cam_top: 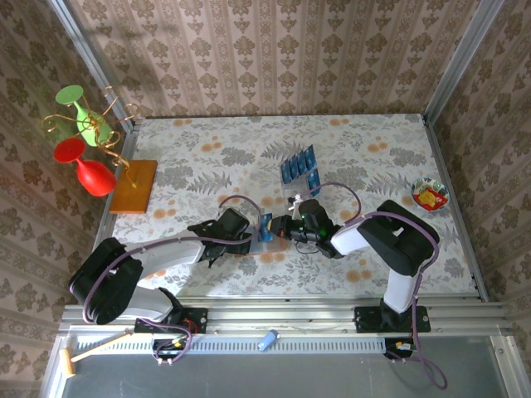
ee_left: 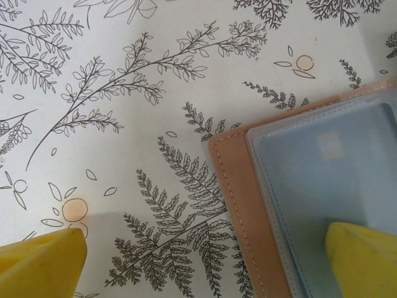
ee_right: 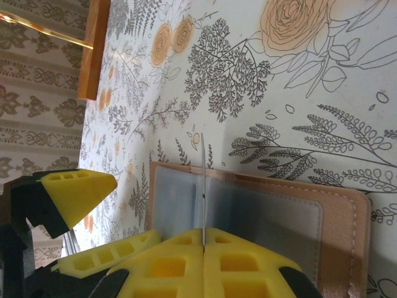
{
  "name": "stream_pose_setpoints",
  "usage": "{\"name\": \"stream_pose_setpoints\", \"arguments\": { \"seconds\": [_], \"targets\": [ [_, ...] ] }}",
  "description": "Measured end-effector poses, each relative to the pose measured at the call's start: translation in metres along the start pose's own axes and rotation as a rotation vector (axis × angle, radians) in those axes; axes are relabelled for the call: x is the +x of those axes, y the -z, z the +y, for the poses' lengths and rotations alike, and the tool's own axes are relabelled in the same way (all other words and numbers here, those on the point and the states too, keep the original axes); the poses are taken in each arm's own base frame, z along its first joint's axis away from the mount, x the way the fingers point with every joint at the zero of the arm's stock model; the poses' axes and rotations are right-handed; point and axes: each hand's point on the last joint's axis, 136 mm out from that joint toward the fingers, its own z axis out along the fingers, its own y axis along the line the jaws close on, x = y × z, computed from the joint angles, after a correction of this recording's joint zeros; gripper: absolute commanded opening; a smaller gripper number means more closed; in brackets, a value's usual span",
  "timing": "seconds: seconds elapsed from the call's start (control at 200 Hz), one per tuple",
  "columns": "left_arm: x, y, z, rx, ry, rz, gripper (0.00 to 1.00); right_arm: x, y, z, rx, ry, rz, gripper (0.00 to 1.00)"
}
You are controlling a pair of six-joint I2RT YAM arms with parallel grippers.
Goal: Put the credit cards into the card holder
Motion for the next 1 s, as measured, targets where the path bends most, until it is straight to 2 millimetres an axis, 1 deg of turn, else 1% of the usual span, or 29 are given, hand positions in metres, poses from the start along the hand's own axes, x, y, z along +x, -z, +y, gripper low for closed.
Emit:
{"name": "stream_pose_setpoints", "arguments": {
  "seconds": [0.235, 0.465, 0.79, 1.0],
  "targets": [
    [0.0, 0.0, 0.001, -0.003, 0.003, 0.0, 1.0, 0.001, -0.002, 0.0, -0.018, -0.013, -0.002, 0.0],
    [0.0, 0.0, 0.001, -0.003, 0.003, 0.001, 1.0, 0.006, -0.003, -0.004, -0.026, -0.029, 0.011, 0.0],
    [0.0, 0.0, 0.002, -0.006, 0.003, 0.0, 1.0, 0.011, -0.003, -0.004, -0.052, -0.046, 0.023, 0.0],
    [0.001, 0.0, 0.003, -0.009, 0.003, -0.002, 1.0, 0.012, -0.005, 0.0, -0.081, -0.054, 0.028, 0.0]
  ]
}}
